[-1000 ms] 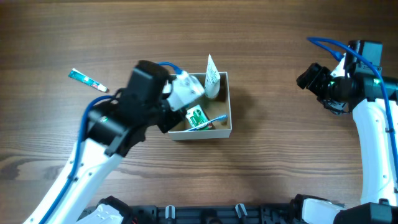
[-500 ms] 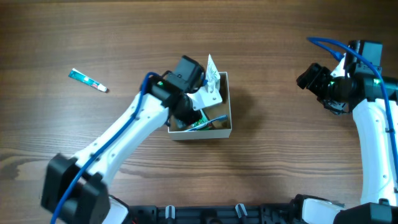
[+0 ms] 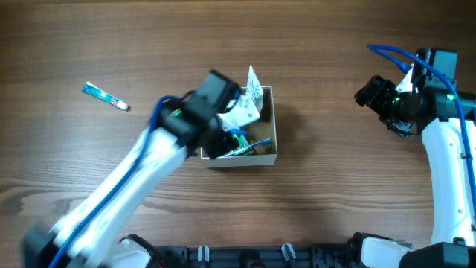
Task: Pack container
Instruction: 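Lower the razor into the box and open the left gripper, then move the left gripper to the teal toothpaste tube on the left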
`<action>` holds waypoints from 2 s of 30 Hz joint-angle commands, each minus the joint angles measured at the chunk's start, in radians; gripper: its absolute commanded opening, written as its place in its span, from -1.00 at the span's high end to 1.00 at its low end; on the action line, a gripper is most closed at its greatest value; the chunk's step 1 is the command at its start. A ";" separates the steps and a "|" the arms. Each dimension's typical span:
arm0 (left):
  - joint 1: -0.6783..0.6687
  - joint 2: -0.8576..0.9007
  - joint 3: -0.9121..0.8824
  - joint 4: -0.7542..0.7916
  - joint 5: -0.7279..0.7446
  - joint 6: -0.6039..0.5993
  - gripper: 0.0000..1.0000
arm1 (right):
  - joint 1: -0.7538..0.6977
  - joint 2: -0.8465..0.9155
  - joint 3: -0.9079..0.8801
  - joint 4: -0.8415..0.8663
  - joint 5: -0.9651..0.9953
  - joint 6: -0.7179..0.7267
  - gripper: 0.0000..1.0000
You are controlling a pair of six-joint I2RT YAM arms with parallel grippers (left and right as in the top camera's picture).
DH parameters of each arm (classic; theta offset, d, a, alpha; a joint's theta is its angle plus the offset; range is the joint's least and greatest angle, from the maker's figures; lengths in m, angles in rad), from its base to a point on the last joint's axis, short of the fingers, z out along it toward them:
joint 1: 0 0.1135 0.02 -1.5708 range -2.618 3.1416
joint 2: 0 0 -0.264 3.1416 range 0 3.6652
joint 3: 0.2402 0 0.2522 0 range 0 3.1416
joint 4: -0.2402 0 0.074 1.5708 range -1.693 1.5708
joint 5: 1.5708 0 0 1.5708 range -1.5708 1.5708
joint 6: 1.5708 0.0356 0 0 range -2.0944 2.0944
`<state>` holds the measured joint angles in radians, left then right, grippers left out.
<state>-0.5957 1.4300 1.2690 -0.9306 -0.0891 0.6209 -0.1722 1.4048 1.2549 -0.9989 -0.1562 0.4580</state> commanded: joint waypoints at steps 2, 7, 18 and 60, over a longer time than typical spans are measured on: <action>0.186 -0.170 0.007 0.057 -0.037 -0.212 -0.99 | -0.003 -0.011 -0.006 0.000 0.010 -0.014 -0.78; 0.533 -0.117 0.007 0.130 -0.028 -0.743 -1.00 | -0.003 -0.011 -0.006 -0.002 0.009 -0.013 -0.78; 0.867 0.199 0.007 0.220 0.248 -1.157 -1.00 | -0.003 -0.011 -0.006 -0.011 0.009 -0.014 -0.79; 0.874 0.835 0.531 -0.146 -0.010 -1.463 -0.99 | -0.003 -0.011 -0.006 -0.025 0.005 -0.021 -0.78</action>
<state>0.2707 2.2288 1.7908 -1.0771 -0.0349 -0.8291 -0.1722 1.4048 1.2549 -1.0180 -0.1562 0.4469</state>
